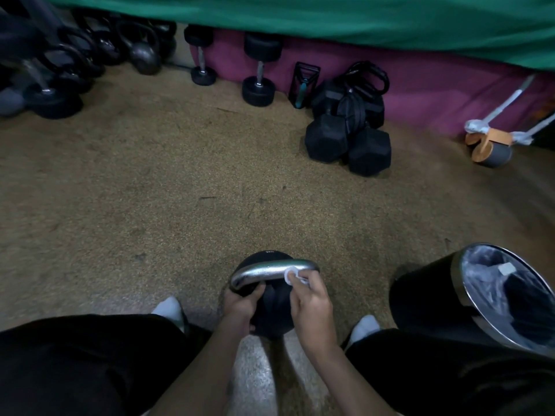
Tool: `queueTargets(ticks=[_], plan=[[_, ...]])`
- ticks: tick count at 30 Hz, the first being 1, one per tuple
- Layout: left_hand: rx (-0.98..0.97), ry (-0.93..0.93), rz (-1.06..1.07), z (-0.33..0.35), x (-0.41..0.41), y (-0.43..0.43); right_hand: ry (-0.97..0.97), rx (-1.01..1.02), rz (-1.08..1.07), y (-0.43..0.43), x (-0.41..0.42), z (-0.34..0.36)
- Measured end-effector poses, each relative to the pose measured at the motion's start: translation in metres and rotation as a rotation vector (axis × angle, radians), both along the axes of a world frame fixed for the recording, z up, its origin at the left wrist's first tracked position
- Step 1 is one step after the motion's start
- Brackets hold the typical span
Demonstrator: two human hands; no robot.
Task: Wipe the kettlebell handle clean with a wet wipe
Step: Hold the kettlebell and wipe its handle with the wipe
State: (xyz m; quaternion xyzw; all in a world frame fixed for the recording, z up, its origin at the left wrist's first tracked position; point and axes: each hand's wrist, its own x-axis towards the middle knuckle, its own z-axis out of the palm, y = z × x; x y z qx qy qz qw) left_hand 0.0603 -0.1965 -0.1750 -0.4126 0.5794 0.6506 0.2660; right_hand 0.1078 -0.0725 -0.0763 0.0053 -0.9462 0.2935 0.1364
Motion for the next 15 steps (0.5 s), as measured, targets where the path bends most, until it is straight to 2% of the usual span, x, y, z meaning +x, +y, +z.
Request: queueTargets(ticks=[6,12,15], plan=[[-0.009,-0.003,-0.01,0.0009,0.0007,-0.0005,0.044,-0.006,0.033,-0.0095,-0.0006,0.0037],[0.008,0.004,0.014,0.0049,0.0012,-0.0005,0.128,-0.079,-0.052,-0.0018,-0.0051,0.01],[-0.01,0.005,0.008,0.0073,0.0015,0.0007,0.104,-0.058,-0.053,-0.0017,-0.0022,0.0052]])
